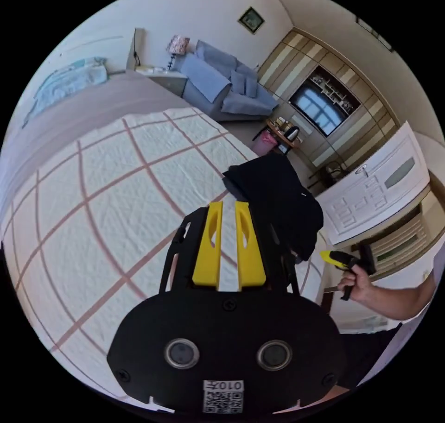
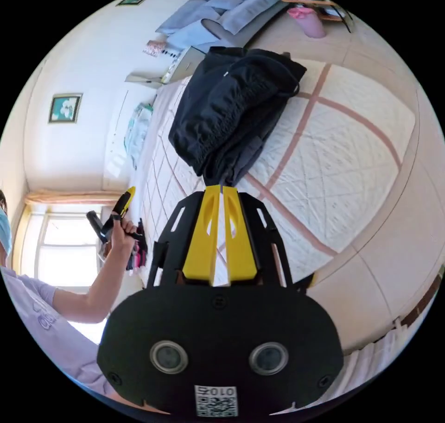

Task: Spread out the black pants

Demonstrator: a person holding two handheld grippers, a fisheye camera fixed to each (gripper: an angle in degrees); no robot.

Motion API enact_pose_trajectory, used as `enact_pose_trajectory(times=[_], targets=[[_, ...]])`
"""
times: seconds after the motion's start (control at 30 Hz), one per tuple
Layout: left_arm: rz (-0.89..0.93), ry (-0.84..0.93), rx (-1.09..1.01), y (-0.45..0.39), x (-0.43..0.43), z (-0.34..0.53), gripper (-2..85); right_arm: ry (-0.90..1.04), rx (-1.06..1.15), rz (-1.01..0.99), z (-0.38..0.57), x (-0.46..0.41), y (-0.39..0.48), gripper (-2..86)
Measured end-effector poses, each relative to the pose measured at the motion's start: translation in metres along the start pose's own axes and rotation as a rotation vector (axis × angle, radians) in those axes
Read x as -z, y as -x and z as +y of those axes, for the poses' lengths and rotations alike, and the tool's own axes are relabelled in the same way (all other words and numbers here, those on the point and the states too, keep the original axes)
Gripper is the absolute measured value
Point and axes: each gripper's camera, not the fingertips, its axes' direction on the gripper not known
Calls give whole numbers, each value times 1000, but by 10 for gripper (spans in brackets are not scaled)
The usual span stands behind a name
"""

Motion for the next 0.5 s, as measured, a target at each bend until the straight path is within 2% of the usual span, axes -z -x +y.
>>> enact_pose_trajectory(times=[0.07, 0.23, 0.37, 0.5], targets=[[-132, -4, -49, -29, 68, 40, 41, 95, 228, 197, 24, 16, 66, 31], [-416, 49, -63, -97, 278, 126, 16, 224, 761, 386, 81, 10, 246, 27], [-538, 29, 37, -113, 407, 137, 8, 156, 1026, 360, 131, -6, 407, 27], [-683, -74, 165, -122, 540, 130, 2, 43, 1152, 253, 183, -12, 536, 24]])
